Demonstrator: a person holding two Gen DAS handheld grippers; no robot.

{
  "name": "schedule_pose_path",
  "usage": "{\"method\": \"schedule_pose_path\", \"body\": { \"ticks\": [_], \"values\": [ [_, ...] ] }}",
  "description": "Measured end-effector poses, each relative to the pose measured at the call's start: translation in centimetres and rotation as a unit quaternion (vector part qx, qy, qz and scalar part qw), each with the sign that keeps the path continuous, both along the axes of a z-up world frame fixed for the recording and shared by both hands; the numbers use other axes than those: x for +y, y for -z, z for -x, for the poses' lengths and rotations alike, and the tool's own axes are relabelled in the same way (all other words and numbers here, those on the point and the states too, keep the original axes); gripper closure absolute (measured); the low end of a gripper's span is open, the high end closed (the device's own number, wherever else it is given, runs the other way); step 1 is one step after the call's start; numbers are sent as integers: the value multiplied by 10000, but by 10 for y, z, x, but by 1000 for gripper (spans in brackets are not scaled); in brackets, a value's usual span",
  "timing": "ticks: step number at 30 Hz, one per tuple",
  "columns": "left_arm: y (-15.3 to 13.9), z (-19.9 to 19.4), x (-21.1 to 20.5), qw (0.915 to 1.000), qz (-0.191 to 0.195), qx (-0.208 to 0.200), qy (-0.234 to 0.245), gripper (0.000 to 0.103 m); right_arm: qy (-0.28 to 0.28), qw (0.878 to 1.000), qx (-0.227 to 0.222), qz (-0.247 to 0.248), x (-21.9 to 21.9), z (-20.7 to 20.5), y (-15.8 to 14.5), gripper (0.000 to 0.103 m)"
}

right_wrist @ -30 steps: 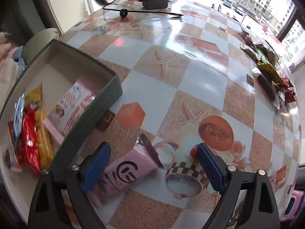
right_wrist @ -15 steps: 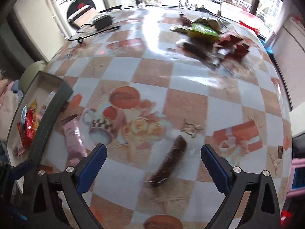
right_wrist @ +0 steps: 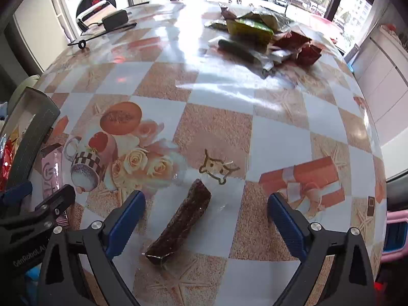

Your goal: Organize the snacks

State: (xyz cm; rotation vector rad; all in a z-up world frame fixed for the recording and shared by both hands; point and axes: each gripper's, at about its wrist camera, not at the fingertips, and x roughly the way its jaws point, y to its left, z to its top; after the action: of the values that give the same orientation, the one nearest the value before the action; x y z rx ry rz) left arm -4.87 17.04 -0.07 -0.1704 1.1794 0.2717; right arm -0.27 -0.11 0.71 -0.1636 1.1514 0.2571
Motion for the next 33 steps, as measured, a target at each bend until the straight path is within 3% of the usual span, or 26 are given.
{"method": "schedule_pose_path", "body": {
  "ticks": [2,4,6,8,11,14,15,16,17,18,19,20,21,23,24,25,26,33],
  "values": [
    [-1,4,-5,9998,-25,-126,183,14,-114,9999,-107,-14,-5,6,-3,20],
    [-4,2,-16,9985,-32,-237,490,33,-143,9997,-168,-42,-13,12,-8,48],
    [-7,6,-28,9955,11,-311,895,63,-173,9996,-140,-148,-22,16,-9,58],
    [-8,11,-38,9917,58,-355,1233,72,-204,9995,-117,-190,-32,25,-9,58],
    [-14,27,-46,9860,144,-434,1605,72,-199,9993,-36,-313,-46,42,-10,59],
    [-16,37,-48,9857,-102,-536,1594,66,-142,9985,28,-533,-60,57,-11,58],
    [-16,37,-48,9867,-194,-548,1516,49,-96,9982,35,-594,-64,60,-11,58],
    [-16,37,-47,9878,-243,-531,1445,37,-33,9981,29,-609,-67,60,-12,53],
    [-15,34,-45,9890,-258,-494,1369,19,59,9983,11,-572,-70,60,-11,44],
    [-14,35,-44,9898,-245,-487,1316,18,148,9985,-16,-528,-71,58,-11,24],
    [-11,32,-42,9904,-207,-463,1284,18,212,9984,-54,-525,-73,58,-11,18],
    [-8,31,-42,9909,-120,-439,1263,16,251,9982,-68,-548,-74,58,-11,18],
    [-5,29,-39,9911,24,-485,1242,7,281,9980,-67,-557,-73,56,-10,18],
    [0,24,-43,9905,-43,-458,1295,0,340,9984,-153,-414,-67,54,-5,17],
    [-2,25,-43,9898,-39,-526,1327,0,321,9989,-263,-204,-62,54,-2,16],
    [-3,25,-45,9890,-66,-564,1367,0,266,9991,-340,-52,-57,53,0,5],
    [-6,25,-45,9885,-65,-596,1391,0,235,9993,-288,-93,-55,53,4,0],
    [-14,33,-44,9853,-112,-949,1413,0,278,9978,-563,-189,-56,52,5,0]
  ]
}}
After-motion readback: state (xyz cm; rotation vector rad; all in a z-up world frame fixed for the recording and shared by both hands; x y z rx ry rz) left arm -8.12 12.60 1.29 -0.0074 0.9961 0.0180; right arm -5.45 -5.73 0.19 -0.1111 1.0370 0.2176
